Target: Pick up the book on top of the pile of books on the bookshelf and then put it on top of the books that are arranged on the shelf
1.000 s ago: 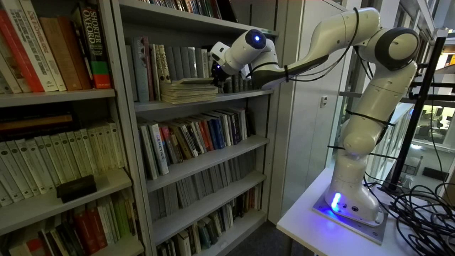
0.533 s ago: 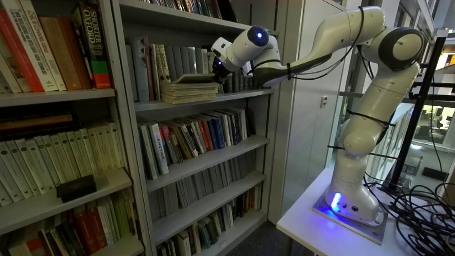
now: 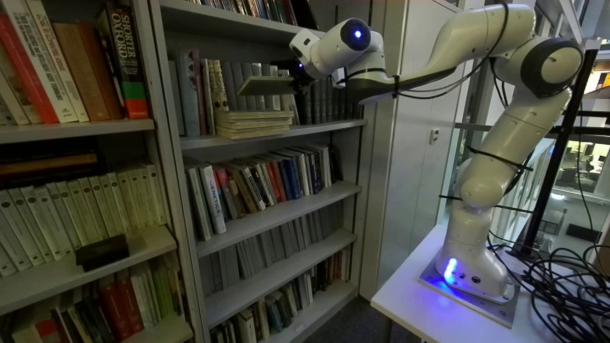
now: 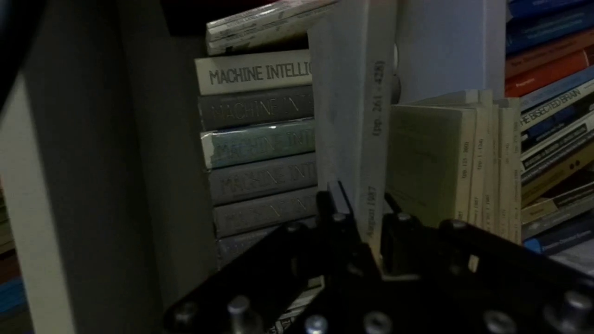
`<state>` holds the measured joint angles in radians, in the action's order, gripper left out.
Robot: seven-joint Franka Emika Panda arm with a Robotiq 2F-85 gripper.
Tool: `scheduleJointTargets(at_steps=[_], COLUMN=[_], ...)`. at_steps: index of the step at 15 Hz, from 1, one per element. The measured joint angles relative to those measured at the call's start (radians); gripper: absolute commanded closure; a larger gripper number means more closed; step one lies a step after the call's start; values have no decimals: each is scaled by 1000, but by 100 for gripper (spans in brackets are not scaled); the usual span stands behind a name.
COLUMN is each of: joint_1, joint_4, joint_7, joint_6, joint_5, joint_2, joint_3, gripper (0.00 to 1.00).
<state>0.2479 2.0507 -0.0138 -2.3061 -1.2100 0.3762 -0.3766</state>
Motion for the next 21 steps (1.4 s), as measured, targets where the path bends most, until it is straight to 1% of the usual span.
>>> scheduleJointTargets(at_steps=[2, 6, 11, 14, 21], joint_1=[0, -1, -1, -1, -3], joint_4=[-9, -15, -15, -15, -33], joint_7=[25, 87, 101, 101, 92], joint_6=[37, 160, 307, 352, 353], joint_5=[-63, -204, -326, -352, -351], joint_2=[11, 34, 44, 45, 29], joint_3=[-4, -10, -8, -1, 66], gripper=[97, 97, 97, 97, 97])
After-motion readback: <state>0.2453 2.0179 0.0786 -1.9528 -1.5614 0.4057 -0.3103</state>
